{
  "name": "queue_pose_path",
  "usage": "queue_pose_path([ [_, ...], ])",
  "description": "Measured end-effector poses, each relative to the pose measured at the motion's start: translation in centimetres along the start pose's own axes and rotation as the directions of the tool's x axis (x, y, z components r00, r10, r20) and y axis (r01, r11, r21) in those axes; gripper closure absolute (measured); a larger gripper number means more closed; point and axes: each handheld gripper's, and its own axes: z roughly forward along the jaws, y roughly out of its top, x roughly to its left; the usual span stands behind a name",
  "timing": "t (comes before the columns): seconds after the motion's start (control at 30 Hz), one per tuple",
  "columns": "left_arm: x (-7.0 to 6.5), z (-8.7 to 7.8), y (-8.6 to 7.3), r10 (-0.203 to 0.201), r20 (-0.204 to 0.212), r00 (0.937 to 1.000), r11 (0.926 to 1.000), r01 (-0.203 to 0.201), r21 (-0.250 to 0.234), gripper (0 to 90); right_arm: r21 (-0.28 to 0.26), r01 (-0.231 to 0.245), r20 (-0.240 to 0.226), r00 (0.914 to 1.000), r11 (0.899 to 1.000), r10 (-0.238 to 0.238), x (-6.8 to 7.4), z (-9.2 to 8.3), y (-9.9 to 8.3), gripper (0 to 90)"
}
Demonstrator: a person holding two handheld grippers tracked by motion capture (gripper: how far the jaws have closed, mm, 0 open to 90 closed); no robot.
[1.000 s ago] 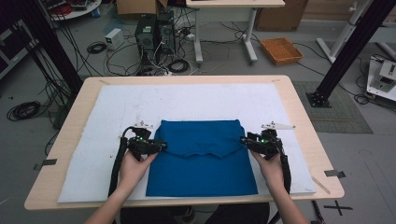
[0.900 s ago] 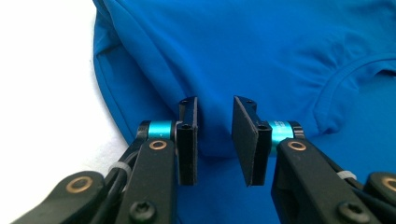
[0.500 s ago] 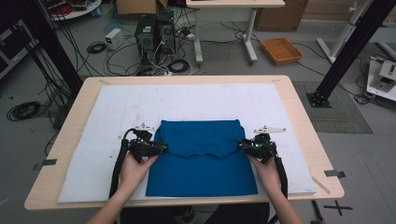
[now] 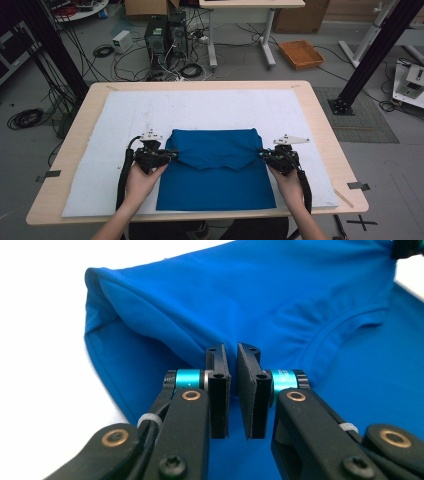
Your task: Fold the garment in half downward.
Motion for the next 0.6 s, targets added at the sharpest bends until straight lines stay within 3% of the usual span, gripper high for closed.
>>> queue_pose_path([
  [0.33,-1.9,-3.3,-1.5,-0.003,0.102,0.9948,1.0,0.003,0.001,83.3,-0.007,0.028,-0.062,0.9976,1.0,-0.029,1.6,-3.4,-1.3,87.9],
  [0.6,-4.5,-4.9,-4.2,0.033,0.13,0.991,0.9985,-0.038,0.038,83.2,-0.029,0.031,-0.094,0.995,0.999,-0.033,3.3,-6.5,-4.3,87.9],
])
